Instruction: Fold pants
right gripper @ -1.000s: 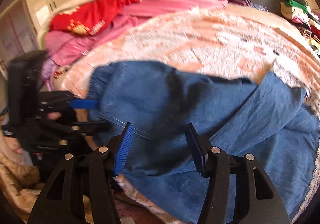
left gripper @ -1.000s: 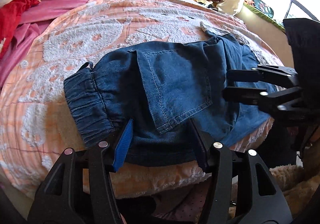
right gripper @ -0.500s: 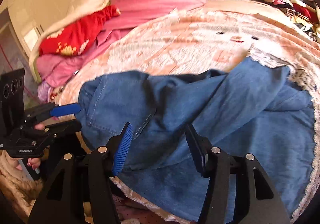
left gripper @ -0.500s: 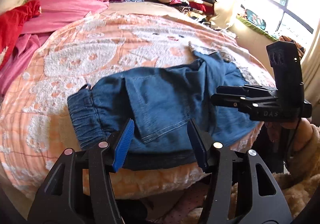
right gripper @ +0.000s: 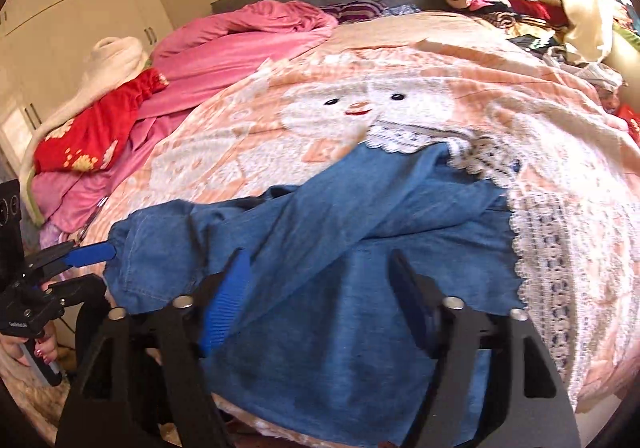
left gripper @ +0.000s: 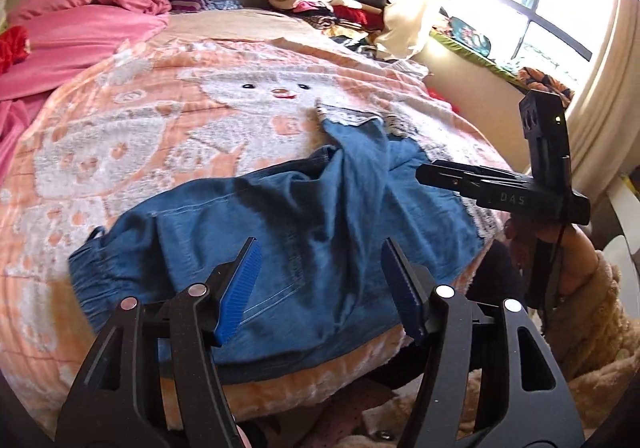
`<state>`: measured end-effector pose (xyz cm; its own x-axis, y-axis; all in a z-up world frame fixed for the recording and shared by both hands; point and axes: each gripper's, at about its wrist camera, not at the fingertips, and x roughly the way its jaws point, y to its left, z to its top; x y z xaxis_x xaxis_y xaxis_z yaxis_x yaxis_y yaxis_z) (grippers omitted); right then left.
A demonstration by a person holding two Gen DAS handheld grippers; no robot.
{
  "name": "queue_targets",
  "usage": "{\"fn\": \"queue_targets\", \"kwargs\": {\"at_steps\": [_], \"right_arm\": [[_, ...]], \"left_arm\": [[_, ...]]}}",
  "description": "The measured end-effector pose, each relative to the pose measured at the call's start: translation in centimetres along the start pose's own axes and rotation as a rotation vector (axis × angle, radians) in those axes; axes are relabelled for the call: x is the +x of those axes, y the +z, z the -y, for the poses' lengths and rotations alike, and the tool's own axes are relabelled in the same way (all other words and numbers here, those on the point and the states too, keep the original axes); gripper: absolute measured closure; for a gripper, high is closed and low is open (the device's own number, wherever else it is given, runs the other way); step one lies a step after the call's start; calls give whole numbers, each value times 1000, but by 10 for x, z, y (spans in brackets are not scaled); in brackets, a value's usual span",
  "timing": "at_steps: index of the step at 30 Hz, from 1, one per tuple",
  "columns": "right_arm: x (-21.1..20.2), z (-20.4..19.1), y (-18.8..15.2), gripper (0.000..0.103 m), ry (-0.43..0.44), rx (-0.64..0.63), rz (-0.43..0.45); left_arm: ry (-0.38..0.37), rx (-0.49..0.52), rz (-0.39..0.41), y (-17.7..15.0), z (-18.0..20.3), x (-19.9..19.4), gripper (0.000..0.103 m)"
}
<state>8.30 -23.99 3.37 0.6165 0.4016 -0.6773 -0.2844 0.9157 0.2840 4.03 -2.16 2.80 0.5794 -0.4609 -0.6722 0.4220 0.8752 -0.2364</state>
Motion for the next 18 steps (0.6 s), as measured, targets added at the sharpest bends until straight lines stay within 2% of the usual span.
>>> {"fn": "queue_targets", "kwargs": {"at_steps": [4, 10, 16, 18], "right_arm": [[-2, 12, 7, 30, -39, 12, 8], [5, 20, 29, 28, -95, 0, 3], [23, 21, 57, 27, -140, -32, -18], [33, 20, 68, 27, -147, -53, -31]], "left_arm": [[-31, 4, -40, 10, 8, 25, 48], [-139, 5, -94, 19, 21, 61, 48], [-192, 42, -148, 29, 34, 95, 48], [-189, 49, -170, 32, 33, 105, 48]]}}
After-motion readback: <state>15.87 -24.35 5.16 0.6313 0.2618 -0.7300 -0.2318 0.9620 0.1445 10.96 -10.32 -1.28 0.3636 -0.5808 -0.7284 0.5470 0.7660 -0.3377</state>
